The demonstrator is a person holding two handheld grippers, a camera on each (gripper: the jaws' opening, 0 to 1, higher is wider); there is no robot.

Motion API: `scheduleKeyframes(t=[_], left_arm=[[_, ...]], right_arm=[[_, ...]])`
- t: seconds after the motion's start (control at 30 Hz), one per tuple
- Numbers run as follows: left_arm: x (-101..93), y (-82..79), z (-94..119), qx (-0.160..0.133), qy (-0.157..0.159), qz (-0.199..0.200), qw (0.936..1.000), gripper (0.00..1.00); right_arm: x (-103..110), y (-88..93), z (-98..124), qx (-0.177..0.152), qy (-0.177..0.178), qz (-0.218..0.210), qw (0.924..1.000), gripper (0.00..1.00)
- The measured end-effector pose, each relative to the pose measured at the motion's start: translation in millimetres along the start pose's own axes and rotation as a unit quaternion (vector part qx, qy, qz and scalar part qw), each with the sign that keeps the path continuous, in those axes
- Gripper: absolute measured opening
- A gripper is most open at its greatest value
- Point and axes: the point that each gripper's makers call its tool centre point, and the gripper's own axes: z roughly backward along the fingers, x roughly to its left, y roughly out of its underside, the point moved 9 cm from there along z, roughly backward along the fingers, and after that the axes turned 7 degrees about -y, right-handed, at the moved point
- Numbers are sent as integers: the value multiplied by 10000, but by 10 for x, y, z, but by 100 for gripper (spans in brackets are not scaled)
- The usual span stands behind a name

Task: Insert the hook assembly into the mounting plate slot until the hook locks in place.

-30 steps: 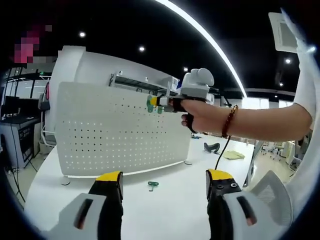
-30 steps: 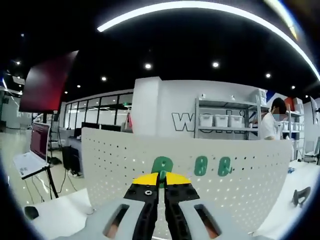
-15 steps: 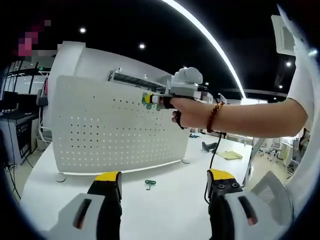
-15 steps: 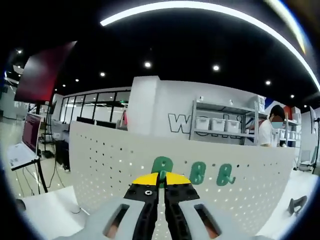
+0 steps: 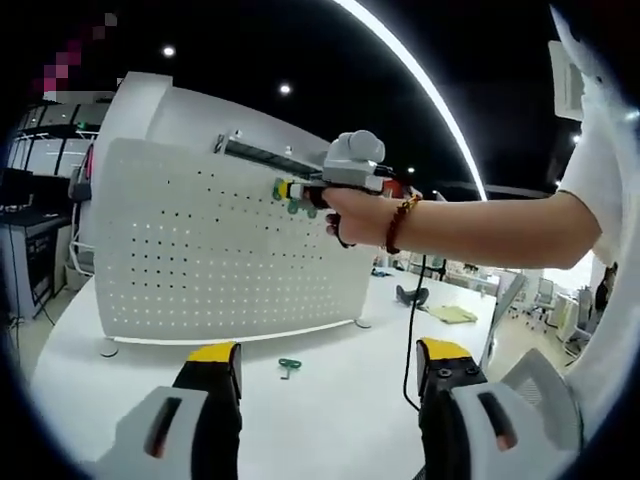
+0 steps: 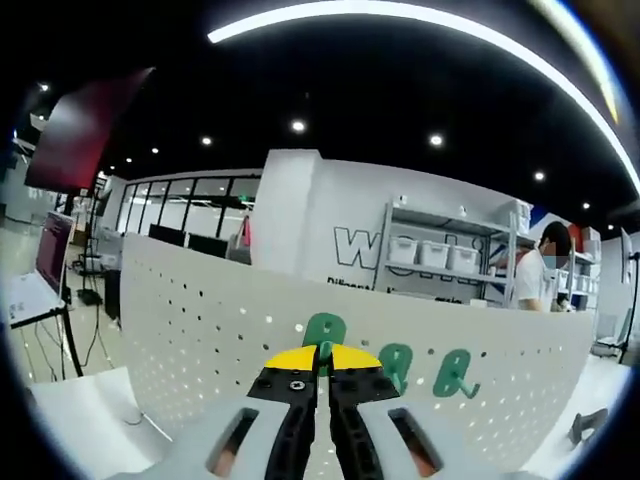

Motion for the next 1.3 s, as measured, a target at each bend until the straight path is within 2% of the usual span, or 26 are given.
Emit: scheduleKeyframes(t=[0.2, 0.23, 0.3, 0.4, 0.5, 0.7, 0.8, 0.93, 0.97, 1.17, 1.27, 1.3], left_arm=[[14, 11, -22, 21, 78, 73, 9999, 72], [31, 12, -23, -48, 74, 136, 9999, 72], [57, 20, -25, 7, 44, 191, 9998, 72], [77, 10, -21, -19, 10, 138, 9999, 72], [89, 2, -20, -31, -3, 193, 9998, 71], [86, 45, -11, 32, -24, 242, 9997, 71], [79, 60, -4, 46, -28, 240, 9997, 71], [82, 62, 9, 33, -54, 259, 9996, 70], [87, 65, 11, 44, -66, 278, 9996, 70], [117, 76, 26, 57, -108, 304, 9995, 70], [120, 71, 30, 44, -127, 312, 9994, 69], [121, 69, 30, 50, -124, 314, 9994, 69]], right_arm=[[-22, 54, -47, 87, 33, 14, 10000, 1], [-24, 54, -54, 93, 19, 23, 10000, 1], [-34, 53, -69, 95, 38, 41, 9999, 1], [-33, 78, -103, 125, 0, 25, 9999, 1], [-36, 130, -108, 203, 12, -168, 9997, 1], [-58, 143, -130, 148, 84, -170, 9997, 1], [-50, 151, -148, 241, 124, 49, 9996, 1], [-30, 115, -142, 209, 208, -42, 9996, 1], [-46, 101, -136, 233, 314, 117, 9992, 1], [-66, 124, -156, 230, 292, -43, 9993, 1], [-39, 144, -158, 45, 427, -435, 9981, 1], [-24, 160, -161, 81, 395, -545, 9977, 1]])
